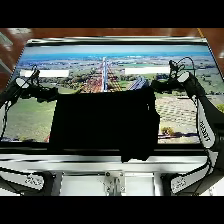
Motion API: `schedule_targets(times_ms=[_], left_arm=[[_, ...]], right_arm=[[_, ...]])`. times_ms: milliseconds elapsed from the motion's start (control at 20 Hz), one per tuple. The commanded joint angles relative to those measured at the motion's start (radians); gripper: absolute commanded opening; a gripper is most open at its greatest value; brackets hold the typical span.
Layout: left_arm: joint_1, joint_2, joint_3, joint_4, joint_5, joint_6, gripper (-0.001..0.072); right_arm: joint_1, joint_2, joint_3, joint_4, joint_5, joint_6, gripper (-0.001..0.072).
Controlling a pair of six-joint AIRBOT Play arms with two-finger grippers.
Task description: Fold the shirts.
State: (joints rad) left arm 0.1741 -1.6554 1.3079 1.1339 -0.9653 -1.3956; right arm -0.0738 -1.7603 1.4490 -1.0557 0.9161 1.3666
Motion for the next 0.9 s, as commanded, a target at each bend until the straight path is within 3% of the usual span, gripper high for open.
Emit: schedule_targets(times_ms=[0,250,550,650,700,750,800,850], left_arm=[[0.014,-0.001,0.0,0.056,-0.18,0.0,0.0045],[0.014,-0.003,0.0,0.056,-0.252,-0.004,0.0045],[0.014,-0.006,0.0,0.056,-0.266,-0.005,0.0045],[0.014,-0.014,0.0,0.056,-0.267,-0.042,0.0047],[0.014,-0.018,0.0,0.056,-0.267,-0.057,0.0072],[0.014,-0.018,0.0,0.056,-0.267,-0.057,0.0197],[0.019,-0.014,0.001,0.056,-0.269,-0.057,0.0402],[0.03,-0.005,0.001,0.056,-0.29,-0.057,0.0522]], right_arm=[[-0.013,0.003,-0.003,-0.074,0.245,0.063,0.0067],[-0.014,0.003,-0.009,-0.159,0.312,0.157,0.0067],[-0.013,0.003,-0.08,-0.153,0.344,0.179,0.0068],[-0.002,0.003,-0.096,-0.154,0.325,0.184,0.0077],[0.008,0.003,-0.098,-0.152,0.312,0.185,0.0133],[0.015,0.004,-0.097,-0.142,0.295,0.185,0.0346],[0.02,0.006,-0.095,-0.108,0.293,0.175,0.0531],[0.018,0.011,-0.087,-0.089,0.298,0.154,0.0571]])
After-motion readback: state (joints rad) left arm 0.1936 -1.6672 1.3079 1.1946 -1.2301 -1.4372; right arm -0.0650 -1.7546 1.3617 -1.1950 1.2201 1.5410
